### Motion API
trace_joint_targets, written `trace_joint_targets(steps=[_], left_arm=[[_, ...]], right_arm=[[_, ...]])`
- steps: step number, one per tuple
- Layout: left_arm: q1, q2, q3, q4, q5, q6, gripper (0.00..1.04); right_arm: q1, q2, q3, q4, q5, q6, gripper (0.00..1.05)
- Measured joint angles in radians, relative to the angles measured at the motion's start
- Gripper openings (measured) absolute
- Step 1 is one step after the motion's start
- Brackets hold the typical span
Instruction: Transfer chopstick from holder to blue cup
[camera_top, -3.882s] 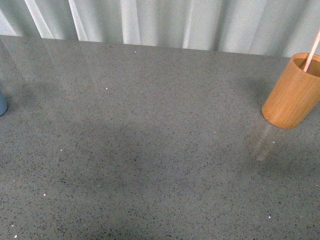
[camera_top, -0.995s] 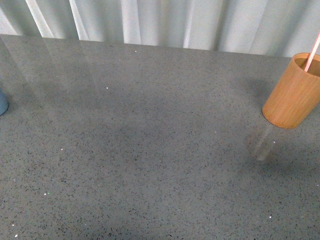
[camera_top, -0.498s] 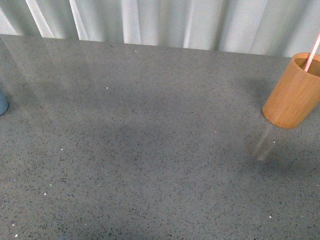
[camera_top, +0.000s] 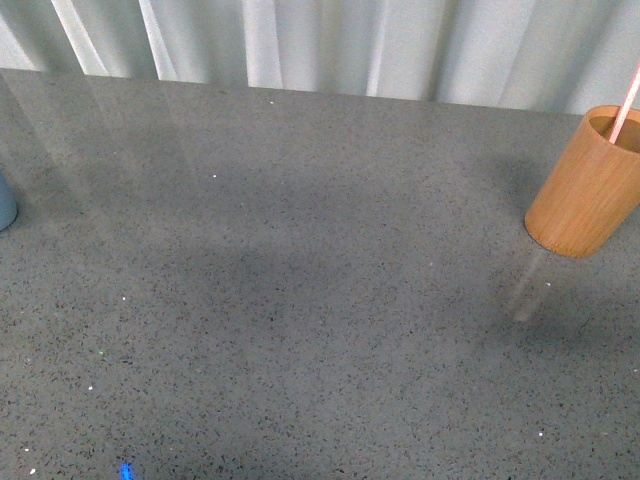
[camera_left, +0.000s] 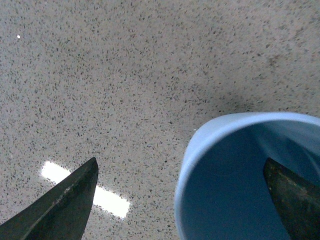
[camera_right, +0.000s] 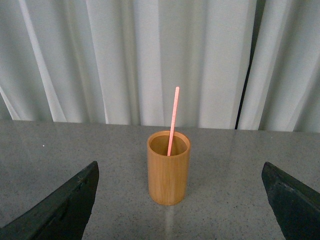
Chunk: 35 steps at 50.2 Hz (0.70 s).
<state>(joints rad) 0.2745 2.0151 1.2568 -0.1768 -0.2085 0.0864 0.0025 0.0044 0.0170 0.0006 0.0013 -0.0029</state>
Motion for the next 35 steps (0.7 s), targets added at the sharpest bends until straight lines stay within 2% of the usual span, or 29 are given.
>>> trace_joint_targets(steps=[9,15,35], left_arm=[[0.005,0.032,0.014,-0.002,-0.005,-0.010,0.96],[0.003,0.032,0.027,-0.009,0.010,-0.037,0.74],[-0.029,0.000,0.061,-0.075,0.056,-0.057,0.21]], right_arm=[[0.000,0.000,0.000,0.000,0.000,0.000,0.95],[0.000,0.000,0.000,0.000,0.000,0.000,0.95],[0.000,0.000,0.000,0.000,0.000,0.000,0.95]])
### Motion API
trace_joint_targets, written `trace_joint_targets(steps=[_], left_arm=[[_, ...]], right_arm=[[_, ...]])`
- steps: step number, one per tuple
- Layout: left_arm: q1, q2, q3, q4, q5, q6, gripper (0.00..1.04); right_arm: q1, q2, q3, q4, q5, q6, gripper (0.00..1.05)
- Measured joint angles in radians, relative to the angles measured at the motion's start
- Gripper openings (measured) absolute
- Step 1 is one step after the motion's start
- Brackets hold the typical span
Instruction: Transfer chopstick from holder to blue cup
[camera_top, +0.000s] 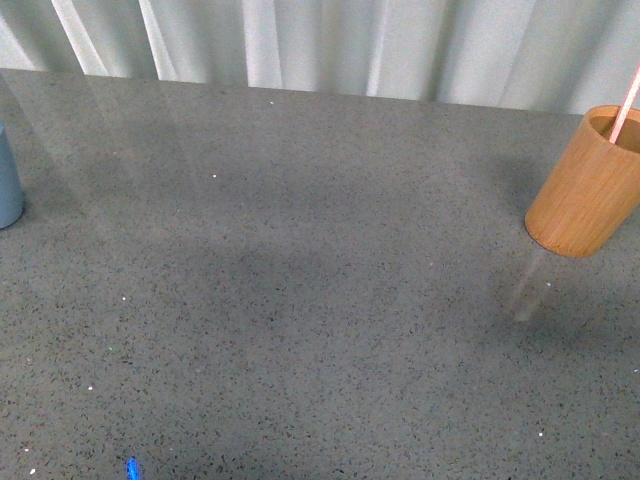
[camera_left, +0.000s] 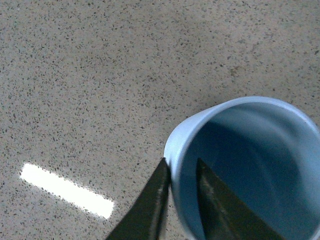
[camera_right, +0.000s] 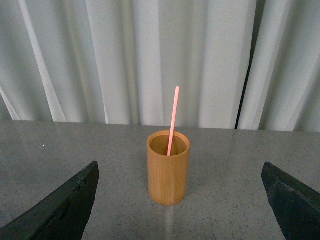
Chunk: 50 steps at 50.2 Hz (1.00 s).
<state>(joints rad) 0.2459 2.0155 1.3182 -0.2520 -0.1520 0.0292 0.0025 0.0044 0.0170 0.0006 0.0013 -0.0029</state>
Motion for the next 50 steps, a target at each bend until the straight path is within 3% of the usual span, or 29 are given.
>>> trace_joint_targets(steps=[7,31,37,44,50], left_arm=[[-0.013,-0.010,0.000,-0.023,0.018,0.002,0.03],[-0.086,-0.090,-0.028,-0.079,0.053,0.017,0.04],[-0.179,-0.195,-0.083,-0.111,0.103,-0.003,0.04],[-0.404,-0.331,-0.150,-0.139,0.145,-0.077,0.04],[-0.538,-0.347,-0.174,-0.124,0.143,-0.117,0.04]], right_arm=[[0.000,0.000,0.000,0.000,0.000,0.000,0.95],[0.000,0.000,0.000,0.000,0.000,0.000,0.95],[0.000,0.000,0.000,0.000,0.000,0.000,0.95],[0.000,0.000,0.000,0.000,0.000,0.000,0.95],[0.000,0.000,0.000,0.000,0.000,0.000,0.95]])
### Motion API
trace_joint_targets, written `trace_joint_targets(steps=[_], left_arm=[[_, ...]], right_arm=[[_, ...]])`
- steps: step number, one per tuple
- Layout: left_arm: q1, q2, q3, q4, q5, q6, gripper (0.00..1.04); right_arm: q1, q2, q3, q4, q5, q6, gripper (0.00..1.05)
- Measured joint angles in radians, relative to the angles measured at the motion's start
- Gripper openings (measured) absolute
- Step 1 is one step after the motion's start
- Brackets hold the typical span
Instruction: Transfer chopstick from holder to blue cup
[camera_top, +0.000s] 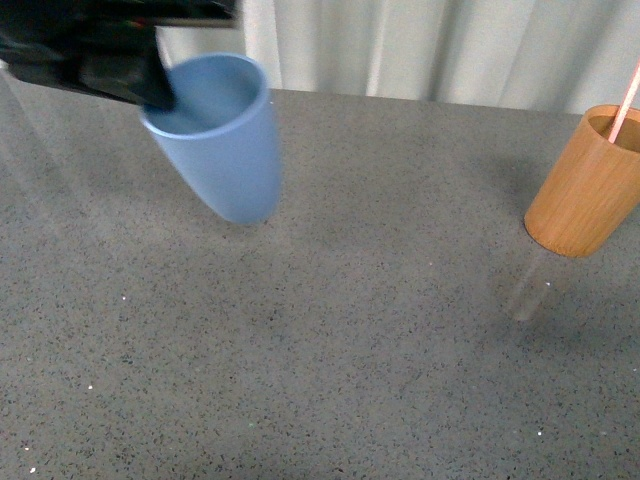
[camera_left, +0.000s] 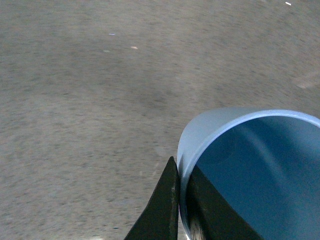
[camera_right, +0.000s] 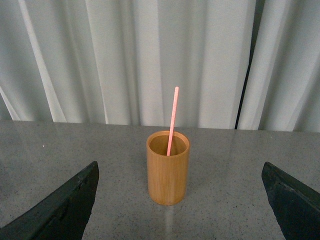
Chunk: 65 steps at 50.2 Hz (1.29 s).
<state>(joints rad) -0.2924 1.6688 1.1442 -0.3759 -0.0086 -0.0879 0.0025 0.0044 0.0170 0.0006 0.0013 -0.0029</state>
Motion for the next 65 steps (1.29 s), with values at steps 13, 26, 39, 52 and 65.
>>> trace_joint_targets(steps=[13,26,39,52,65], left_arm=[[-0.133,0.118,0.025,0.056,-0.087,-0.030,0.04],[-0.135,0.193,0.037,0.090,-0.117,-0.043,0.04],[-0.150,0.227,0.040,0.128,-0.131,-0.040,0.04],[-0.157,0.254,0.021,0.135,-0.149,-0.021,0.04],[-0.155,0.259,0.021,0.145,-0.131,-0.029,0.04]], right_arm=[[0.000,0.000,0.000,0.000,0.000,0.000,0.95],[0.000,0.000,0.000,0.000,0.000,0.000,0.95],[0.000,0.000,0.000,0.000,0.000,0.000,0.95],[0.000,0.000,0.000,0.000,0.000,0.000,0.95],[0.000,0.000,0.000,0.000,0.000,0.000,0.95]])
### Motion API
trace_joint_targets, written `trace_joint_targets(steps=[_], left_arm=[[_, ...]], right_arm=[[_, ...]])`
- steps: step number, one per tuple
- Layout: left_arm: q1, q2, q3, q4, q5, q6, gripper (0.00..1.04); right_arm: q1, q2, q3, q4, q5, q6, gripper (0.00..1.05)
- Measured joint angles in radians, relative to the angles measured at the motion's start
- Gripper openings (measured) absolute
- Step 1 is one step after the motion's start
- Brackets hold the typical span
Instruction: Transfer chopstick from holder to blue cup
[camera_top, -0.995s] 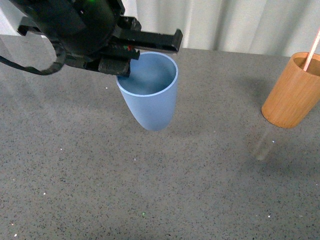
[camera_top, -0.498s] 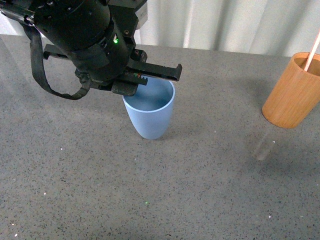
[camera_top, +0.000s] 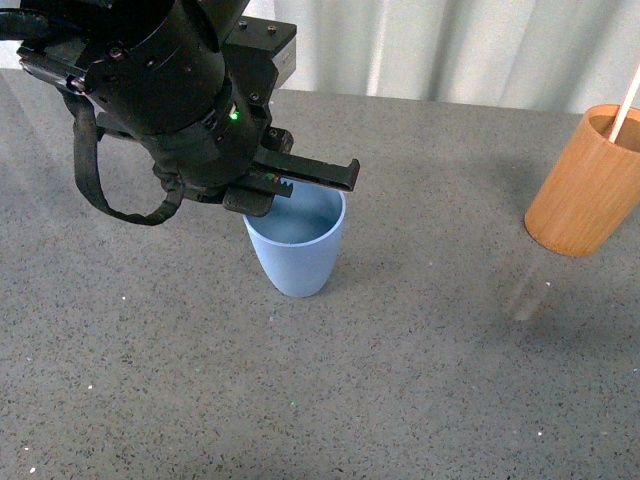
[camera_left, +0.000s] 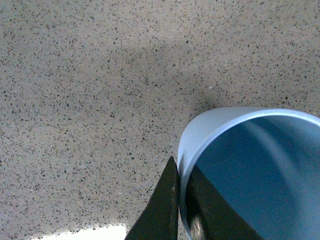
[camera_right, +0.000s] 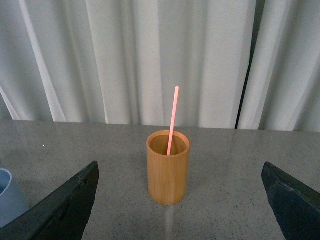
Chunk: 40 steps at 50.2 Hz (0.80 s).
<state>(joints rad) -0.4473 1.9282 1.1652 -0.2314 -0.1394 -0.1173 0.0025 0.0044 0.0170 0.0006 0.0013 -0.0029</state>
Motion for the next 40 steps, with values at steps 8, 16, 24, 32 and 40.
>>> trace_joint_targets(steps=[8,16,24,32,40], left_arm=[[0.010,-0.007,0.000,0.016,0.019,-0.013,0.19],[0.034,-0.076,0.001,0.015,0.032,-0.011,0.48],[0.067,-0.152,0.002,0.019,0.027,-0.007,0.69],[0.127,-0.271,-0.056,0.093,-0.001,0.004,0.94],[0.224,-0.472,-0.241,0.330,-0.059,-0.036,0.98]], right_arm=[[0.000,0.000,0.000,0.000,0.000,0.000,0.95],[0.000,0.000,0.000,0.000,0.000,0.000,0.95],[0.000,0.000,0.000,0.000,0.000,0.000,0.95],[0.000,0.000,0.000,0.000,0.000,0.000,0.95],[0.000,0.000,0.000,0.000,0.000,0.000,0.95]])
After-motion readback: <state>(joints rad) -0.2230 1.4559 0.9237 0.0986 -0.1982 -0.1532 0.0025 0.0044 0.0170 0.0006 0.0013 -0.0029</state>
